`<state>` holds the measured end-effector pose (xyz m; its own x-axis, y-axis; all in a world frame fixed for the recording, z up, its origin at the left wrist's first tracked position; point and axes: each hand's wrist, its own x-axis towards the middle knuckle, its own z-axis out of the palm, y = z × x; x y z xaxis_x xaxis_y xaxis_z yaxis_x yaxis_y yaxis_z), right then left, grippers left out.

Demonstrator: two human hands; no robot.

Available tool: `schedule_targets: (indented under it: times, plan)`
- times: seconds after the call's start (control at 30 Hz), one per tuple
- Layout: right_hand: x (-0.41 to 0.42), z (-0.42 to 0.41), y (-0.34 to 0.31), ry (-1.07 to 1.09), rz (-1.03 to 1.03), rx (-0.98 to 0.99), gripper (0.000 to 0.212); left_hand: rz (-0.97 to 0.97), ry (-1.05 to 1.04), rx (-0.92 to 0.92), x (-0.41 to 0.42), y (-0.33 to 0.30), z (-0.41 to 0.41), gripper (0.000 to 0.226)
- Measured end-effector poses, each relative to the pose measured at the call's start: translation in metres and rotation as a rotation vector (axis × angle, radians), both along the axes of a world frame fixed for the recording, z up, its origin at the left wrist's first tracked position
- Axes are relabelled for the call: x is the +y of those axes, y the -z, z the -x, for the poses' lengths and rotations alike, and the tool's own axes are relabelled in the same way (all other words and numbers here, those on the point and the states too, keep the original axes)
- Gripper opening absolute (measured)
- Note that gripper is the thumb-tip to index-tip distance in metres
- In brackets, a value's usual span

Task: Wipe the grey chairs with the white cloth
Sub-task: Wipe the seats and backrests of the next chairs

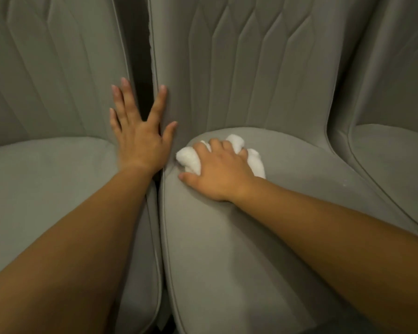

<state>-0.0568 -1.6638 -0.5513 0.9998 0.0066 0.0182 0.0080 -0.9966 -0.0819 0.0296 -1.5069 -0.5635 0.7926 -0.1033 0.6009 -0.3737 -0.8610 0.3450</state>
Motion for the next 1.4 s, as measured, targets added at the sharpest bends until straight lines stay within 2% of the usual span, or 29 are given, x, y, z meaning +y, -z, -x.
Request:
schedule_targets:
  times: [0.23, 0.37, 0.47, 0.63, 0.7, 0.83, 0.93, 1.03, 1.13, 1.27, 1.4]
  plan:
    - [0.009, 0.13, -0.01, -0.23, -0.065, -0.018, 0.074, 0.03, 0.016, -0.004, 0.001, -0.002, 0.002, 0.07]
    - [0.007, 0.162, -0.01, -0.291, -0.035, -0.027, 0.074, 0.028, 0.031, -0.003, 0.001, -0.004, 0.005, 0.076]
    - [0.013, 0.147, -0.011, -0.265, -0.039, -0.03, 0.068, 0.024, 0.038, 0.0, 0.002, -0.006, 0.007, 0.085]
    - [0.032, 0.046, -0.009, -0.108, 0.024, 0.037, 0.061, 0.033, 0.032, 0.006, 0.002, -0.006, 0.008, 0.089]
    - [0.036, 0.037, -0.003, -0.088, 0.048, 0.012, 0.062, 0.032, 0.022, 0.012, 0.002, -0.007, 0.007, 0.09]
    - [0.021, 0.117, -0.006, -0.22, 0.011, -0.093, 0.069, 0.041, 0.045, 0.034, 0.001, -0.009, 0.009, 0.097]
    - [-0.006, 0.182, -0.006, -0.265, -0.007, -0.077, 0.069, 0.065, 0.057, 0.058, 0.002, -0.01, 0.009, 0.1]
    - [-0.042, 0.193, -0.009, -0.179, 0.018, -0.069, 0.073, 0.07, 0.056, 0.027, -0.001, -0.013, 0.013, 0.101]
    - [-0.091, 0.152, -0.017, 0.093, 0.075, 0.013, 0.079, 0.094, 0.059, 0.031, 0.0, -0.006, 0.007, 0.099]
    - [-0.168, 0.089, -0.016, 0.372, 0.085, -0.007, 0.08, 0.195, 0.119, 0.12, 0.009, 0.013, -0.026, 0.096]
    - [-0.158, 0.069, -0.007, 0.448, 0.087, 0.012, 0.082, 0.138, 0.117, 0.062, 0.011, 0.016, -0.031, 0.099]
